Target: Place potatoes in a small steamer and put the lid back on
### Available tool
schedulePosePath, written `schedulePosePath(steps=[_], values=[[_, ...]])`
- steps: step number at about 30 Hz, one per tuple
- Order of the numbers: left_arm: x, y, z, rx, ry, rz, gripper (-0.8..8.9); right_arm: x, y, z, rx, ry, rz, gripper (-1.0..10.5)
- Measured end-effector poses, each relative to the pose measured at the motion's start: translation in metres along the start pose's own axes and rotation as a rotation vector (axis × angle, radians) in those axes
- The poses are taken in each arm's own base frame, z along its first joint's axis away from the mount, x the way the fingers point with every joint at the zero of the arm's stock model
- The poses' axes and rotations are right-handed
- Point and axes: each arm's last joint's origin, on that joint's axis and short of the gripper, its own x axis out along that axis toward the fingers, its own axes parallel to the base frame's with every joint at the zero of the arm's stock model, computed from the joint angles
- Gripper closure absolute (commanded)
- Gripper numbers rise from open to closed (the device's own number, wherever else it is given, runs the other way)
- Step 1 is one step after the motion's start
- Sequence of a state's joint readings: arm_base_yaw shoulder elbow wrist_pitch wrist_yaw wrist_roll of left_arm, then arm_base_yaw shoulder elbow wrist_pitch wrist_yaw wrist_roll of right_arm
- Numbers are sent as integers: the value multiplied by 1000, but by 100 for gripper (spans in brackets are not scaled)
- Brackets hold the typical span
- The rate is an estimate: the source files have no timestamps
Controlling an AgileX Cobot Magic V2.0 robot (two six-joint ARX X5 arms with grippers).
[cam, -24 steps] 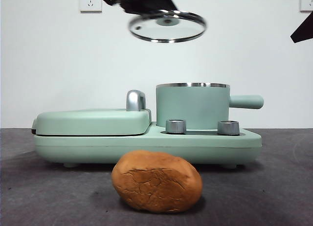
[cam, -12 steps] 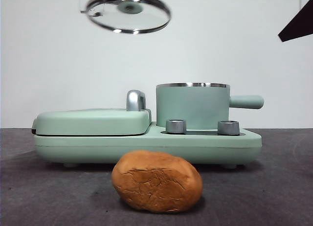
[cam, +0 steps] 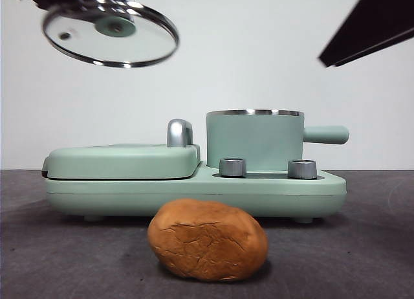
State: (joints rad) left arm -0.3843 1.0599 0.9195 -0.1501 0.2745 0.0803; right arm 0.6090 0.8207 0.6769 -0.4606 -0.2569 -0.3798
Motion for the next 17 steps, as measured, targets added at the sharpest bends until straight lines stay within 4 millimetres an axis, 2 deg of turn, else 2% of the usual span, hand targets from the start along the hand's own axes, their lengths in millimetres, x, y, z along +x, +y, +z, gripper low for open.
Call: schedulePosePath(steps=[7, 9, 17], values=[[-19, 2, 2, -13, 1, 31, 798, 42, 15, -2, -22, 149, 132, 635], [-22, 3, 2, -14, -3, 40, 798, 53, 21, -4, -35, 182, 172, 603], [-25, 3, 0, -22, 19, 44, 798, 87, 39, -1, -87, 179, 246, 571]])
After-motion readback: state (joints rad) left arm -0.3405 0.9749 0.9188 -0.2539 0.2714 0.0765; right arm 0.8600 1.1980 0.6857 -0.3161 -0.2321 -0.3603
